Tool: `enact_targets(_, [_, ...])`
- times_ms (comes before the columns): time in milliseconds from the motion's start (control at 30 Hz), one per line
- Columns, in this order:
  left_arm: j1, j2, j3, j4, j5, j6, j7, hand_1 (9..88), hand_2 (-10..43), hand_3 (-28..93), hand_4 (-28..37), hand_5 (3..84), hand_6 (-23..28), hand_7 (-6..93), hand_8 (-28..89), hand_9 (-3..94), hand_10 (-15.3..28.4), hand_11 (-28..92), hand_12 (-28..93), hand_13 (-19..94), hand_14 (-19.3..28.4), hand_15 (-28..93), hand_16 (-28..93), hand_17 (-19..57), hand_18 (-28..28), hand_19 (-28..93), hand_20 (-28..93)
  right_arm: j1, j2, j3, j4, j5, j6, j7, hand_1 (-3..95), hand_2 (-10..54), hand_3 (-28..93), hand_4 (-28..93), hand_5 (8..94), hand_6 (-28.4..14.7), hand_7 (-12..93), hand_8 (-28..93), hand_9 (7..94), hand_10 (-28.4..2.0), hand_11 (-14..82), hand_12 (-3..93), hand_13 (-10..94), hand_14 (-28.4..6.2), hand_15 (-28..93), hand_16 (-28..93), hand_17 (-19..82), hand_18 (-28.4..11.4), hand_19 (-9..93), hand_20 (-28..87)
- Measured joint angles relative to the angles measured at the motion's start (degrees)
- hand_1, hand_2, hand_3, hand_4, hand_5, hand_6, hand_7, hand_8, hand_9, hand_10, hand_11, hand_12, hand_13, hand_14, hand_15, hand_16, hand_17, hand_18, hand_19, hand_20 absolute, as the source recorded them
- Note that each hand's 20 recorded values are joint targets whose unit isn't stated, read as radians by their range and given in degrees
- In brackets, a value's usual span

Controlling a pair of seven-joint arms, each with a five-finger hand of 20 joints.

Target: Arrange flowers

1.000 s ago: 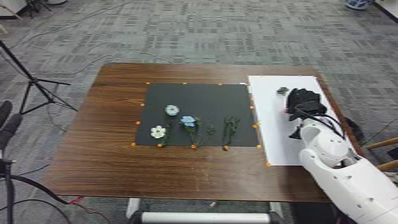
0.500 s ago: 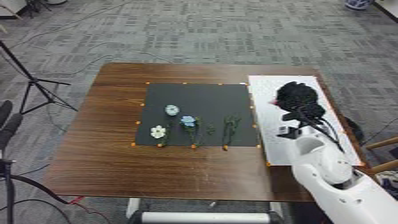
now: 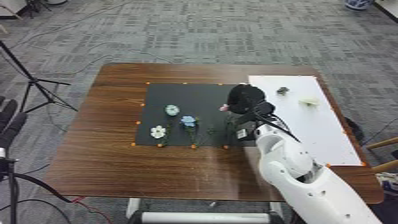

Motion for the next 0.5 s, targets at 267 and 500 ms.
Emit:
enact_targets(267, [-0.03,-0.04,-0.01,0.27,0.03,-0.04,-0.33,19.9,20.2,60,-28.3,34.6,7.2,5.6,-6,28.6,11.3,7,12,19,11.7,15,-1,-4.8,9.5,17,10,1.95,-4.85,-3.95,5.90,-0.15,-2.31,-0.30,63.3,-9.5,65,-28,78.7,2.7,37,3,89.0,-6.9,12.8,45.0,69,-7.4,66,44,34,-22.9,84,47])
enact_targets(500, [-0.65,0.01,0.58,0.56,0.22,-0.10,-0.62,20.0,19.4,62,-28.3,34.6,7.2,5.7,-6,28.7,11.4,7,12,19,11.8,15,-1,-4.9,9.5,17,10,3.27,-8.06,-5.62,8.37,-1.08,-3.56,0.08,62.7,-9.5,65,-28,78.6,2.8,36,3,89.0,-6.8,12.2,44.6,69,-7.4,66,44,34,-23.0,83,47])
